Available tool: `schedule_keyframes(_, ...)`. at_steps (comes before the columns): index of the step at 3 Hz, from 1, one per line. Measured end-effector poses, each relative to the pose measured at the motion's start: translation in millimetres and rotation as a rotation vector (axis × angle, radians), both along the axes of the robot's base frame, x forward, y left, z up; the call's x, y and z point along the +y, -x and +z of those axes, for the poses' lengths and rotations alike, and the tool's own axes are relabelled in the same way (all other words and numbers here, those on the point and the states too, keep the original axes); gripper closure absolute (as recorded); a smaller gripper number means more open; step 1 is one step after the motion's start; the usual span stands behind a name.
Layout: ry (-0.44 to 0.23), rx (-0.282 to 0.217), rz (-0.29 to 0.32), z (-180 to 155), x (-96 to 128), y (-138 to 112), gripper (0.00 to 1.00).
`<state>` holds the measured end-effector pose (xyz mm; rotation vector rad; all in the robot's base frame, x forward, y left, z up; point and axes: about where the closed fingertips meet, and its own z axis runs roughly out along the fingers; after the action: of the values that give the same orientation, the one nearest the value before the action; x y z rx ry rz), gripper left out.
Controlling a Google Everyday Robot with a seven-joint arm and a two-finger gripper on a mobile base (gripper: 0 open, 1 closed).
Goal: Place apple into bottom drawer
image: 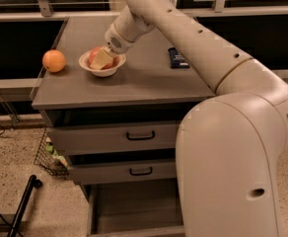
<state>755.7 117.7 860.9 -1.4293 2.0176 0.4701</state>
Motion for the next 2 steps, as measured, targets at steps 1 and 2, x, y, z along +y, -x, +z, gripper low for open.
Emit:
schedule_keyframes(1,0.002,-0.003,0.001,0.4,1.4,-0.3,1.0)
schedule_keyframes(2,0.009,-0.053,0.005,26.4,5.3,0.9,1.0)
